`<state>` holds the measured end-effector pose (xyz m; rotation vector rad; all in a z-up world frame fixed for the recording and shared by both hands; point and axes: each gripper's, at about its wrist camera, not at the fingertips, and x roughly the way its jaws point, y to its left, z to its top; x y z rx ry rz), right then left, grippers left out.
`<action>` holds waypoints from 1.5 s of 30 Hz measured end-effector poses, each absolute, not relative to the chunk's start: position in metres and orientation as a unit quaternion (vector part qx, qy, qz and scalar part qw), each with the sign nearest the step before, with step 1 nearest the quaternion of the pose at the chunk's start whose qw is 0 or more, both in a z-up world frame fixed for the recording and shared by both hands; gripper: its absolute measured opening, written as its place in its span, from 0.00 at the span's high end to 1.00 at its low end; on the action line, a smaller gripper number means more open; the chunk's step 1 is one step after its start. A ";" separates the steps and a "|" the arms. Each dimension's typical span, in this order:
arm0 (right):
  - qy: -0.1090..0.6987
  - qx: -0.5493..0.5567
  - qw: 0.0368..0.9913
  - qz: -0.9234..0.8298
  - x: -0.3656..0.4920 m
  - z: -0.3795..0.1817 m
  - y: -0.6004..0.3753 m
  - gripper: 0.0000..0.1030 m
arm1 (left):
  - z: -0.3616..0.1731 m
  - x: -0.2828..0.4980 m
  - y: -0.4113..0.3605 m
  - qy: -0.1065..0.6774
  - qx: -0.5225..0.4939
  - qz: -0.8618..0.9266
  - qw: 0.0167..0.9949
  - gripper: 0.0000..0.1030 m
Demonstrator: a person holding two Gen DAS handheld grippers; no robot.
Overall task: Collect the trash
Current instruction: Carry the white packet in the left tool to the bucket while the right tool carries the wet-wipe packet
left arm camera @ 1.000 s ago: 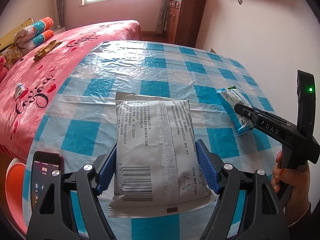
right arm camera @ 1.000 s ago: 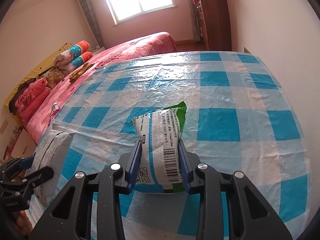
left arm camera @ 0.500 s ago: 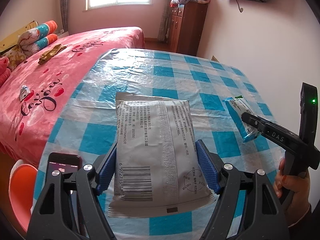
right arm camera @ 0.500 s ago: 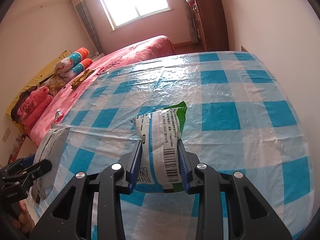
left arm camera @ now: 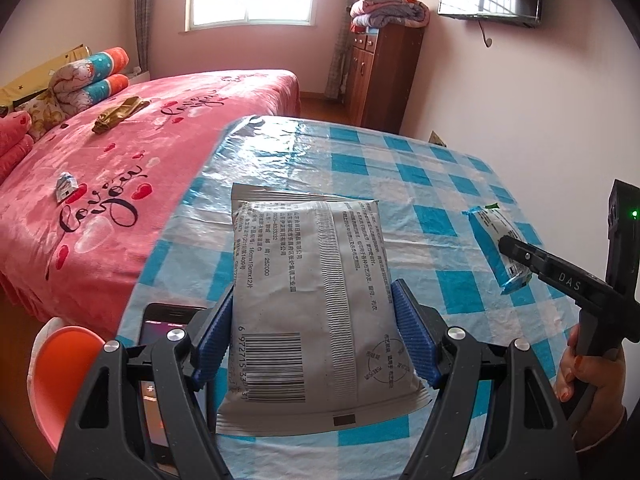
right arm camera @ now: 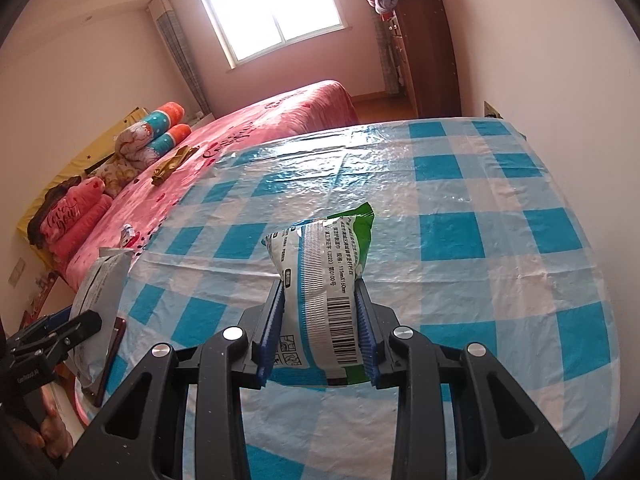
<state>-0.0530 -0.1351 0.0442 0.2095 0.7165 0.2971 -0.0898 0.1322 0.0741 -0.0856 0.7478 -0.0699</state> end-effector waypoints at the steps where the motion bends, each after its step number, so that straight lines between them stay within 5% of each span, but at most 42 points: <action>1: 0.348 0.099 0.921 0.146 -0.055 0.046 -0.132 0.66 | 0.075 -0.092 0.134 0.364 -0.042 -0.033 0.930 0.27; 45: 0.335 -0.013 0.881 0.335 -0.112 0.104 0.055 0.66 | 0.083 -0.191 0.301 0.328 -0.097 0.139 0.929 0.27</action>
